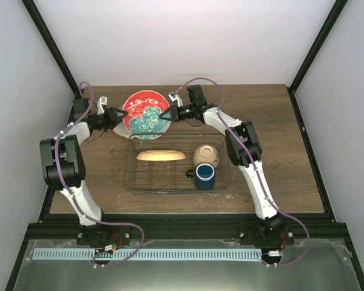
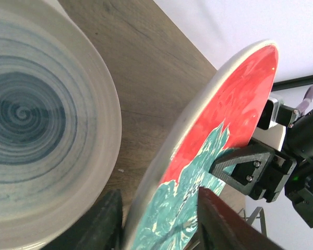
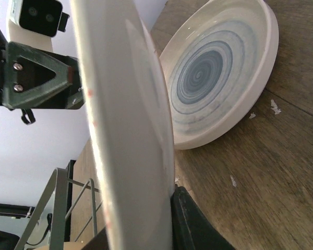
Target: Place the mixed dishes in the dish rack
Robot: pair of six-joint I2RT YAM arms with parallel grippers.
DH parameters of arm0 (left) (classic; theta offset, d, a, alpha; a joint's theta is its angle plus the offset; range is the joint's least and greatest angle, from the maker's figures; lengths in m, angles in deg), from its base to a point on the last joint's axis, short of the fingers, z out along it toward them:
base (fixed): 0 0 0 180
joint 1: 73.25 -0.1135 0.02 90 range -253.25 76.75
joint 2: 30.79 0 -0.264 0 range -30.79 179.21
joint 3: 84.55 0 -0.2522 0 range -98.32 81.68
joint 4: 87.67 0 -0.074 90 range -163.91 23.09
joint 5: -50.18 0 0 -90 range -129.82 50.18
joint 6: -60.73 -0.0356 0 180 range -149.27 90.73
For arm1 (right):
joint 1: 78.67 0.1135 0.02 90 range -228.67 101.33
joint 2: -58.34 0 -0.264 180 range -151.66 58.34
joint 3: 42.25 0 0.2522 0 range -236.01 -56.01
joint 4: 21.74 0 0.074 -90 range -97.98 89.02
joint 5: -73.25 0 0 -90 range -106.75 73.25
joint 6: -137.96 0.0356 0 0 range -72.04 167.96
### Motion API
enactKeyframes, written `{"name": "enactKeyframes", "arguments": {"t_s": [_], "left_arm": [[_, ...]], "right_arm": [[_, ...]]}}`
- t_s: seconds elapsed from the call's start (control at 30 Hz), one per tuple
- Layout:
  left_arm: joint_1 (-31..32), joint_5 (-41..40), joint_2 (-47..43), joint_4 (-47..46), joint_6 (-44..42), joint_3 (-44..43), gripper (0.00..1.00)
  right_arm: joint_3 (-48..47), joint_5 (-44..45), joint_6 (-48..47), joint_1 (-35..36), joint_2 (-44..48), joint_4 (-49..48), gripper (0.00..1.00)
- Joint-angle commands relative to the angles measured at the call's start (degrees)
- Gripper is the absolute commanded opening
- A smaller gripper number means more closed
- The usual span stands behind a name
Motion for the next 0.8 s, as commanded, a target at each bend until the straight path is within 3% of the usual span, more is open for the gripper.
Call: {"name": "enactKeyframes", "arguments": {"t_s": [0.0, 0.2, 0.4, 0.67, 0.77], "left_arm": [[0.01, 1.50, 0.28, 0.95, -1.98, -3.82, 0.48], [-1.56, 0.43, 0.25, 1.96, -1.78, -5.06, 0.53], [-4.21, -0.60, 0.82, 3.85, -2.50, -6.57, 0.54], [-4.65, -2.18, 1.91, 6.02, -4.04, -8.06, 0.54], [-4.69, -3.82, 2.20, 7.14, -4.66, -8.21, 0.54]], "right_arm": [[-2.34, 3.25, -4.67, -2.36, 6.75, -2.52, 0.01], [-1.02, 9.39, -14.24, -2.68, 13.91, 3.89, 0.01], [10.32, 15.59, -19.64, -2.66, 25.90, 0.46, 0.01], [19.89, 10.94, -23.31, -1.82, 39.66, -1.37, 0.01], [25.50, 12.27, -28.82, 1.14, 45.70, -0.24, 0.01]]}}
